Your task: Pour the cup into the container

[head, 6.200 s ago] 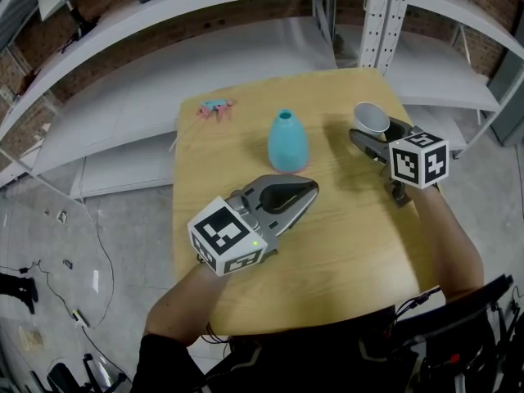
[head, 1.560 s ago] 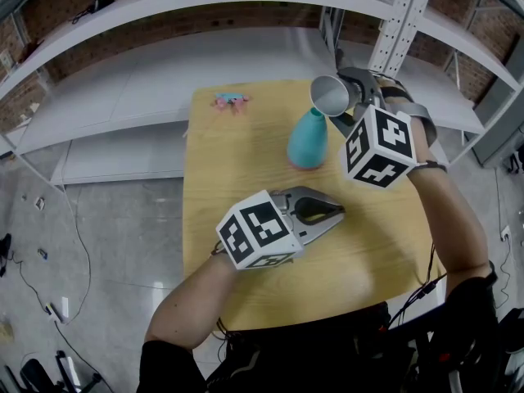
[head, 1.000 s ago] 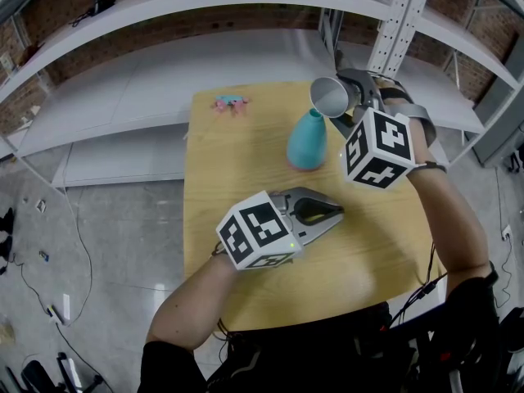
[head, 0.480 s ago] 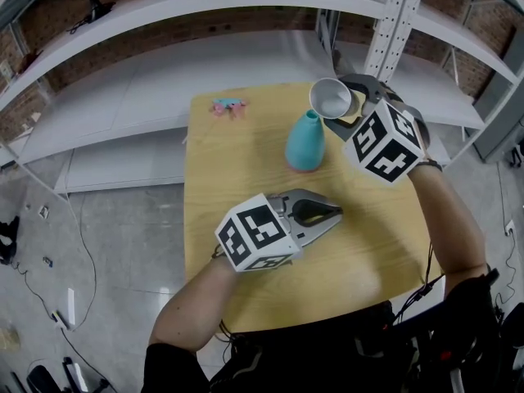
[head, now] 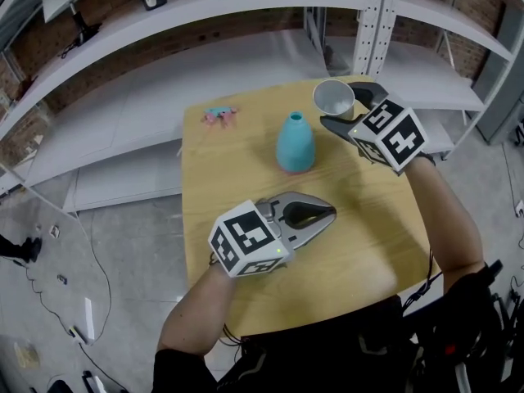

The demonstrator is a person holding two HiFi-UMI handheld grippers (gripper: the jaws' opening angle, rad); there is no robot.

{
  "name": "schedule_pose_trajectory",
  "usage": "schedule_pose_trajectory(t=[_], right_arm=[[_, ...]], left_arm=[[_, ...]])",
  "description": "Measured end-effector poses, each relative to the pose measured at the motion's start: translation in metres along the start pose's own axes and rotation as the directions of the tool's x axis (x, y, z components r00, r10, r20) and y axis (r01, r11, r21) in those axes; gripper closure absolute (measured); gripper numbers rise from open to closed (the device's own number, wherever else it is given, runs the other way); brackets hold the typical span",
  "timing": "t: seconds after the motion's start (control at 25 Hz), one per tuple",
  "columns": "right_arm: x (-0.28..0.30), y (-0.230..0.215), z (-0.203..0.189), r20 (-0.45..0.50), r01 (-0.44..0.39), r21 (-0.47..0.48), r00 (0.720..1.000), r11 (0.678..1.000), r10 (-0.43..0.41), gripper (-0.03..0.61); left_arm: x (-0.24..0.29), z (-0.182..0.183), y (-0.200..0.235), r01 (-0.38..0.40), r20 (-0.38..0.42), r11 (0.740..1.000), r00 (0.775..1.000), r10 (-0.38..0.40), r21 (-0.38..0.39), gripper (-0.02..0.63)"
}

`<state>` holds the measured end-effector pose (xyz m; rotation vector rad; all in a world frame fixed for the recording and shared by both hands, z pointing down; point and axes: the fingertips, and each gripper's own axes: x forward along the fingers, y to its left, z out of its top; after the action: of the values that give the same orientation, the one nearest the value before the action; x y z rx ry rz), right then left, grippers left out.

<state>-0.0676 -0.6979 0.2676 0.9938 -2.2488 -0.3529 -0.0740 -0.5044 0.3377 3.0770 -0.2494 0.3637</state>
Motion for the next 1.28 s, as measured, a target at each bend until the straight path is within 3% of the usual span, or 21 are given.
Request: schedule_pose_trajectory(t=[0.2,0.52,0.68,0.96,1.28], right_arm=[[-0.003,-0.013,-0.026,0.024,-0.016,0.172,1.0,0.985,0.012,0.276],[-0.008,-0.036,-0.068,0.064,-0.034,0.395,0.998,0.918,0.009,0.276],[-0.007,-0.045,-0.089,0.057,-0.021,0.433,0.998,0.901,-0.004,0.276],[0.0,-0.054,-0.116,0.08,-0.028,0.537,0.997,0.843,-0.017,0.276],[0.009,-0.051,-0.122,0.094,-0.046,0.546,0.996,0.837,-0.007,0.276]], left_arm=[[-0.001,0.0,0.0,0.001,-0.003,1.0,1.0,-0.001,0.001,0.612],[0.001,0.001,0.001,-0.003,-0.002,1.0,1.0,0.003,-0.001,0.612],[0.001,0.002,0.002,-0.006,0.0,1.0,1.0,0.006,0.001,0.612],[0.0,0.001,0.002,-0.006,0.005,1.0,1.0,0.006,0.004,0.612],[0.001,0.005,0.003,-0.013,0.01,1.0,1.0,0.013,0.006,0.612]])
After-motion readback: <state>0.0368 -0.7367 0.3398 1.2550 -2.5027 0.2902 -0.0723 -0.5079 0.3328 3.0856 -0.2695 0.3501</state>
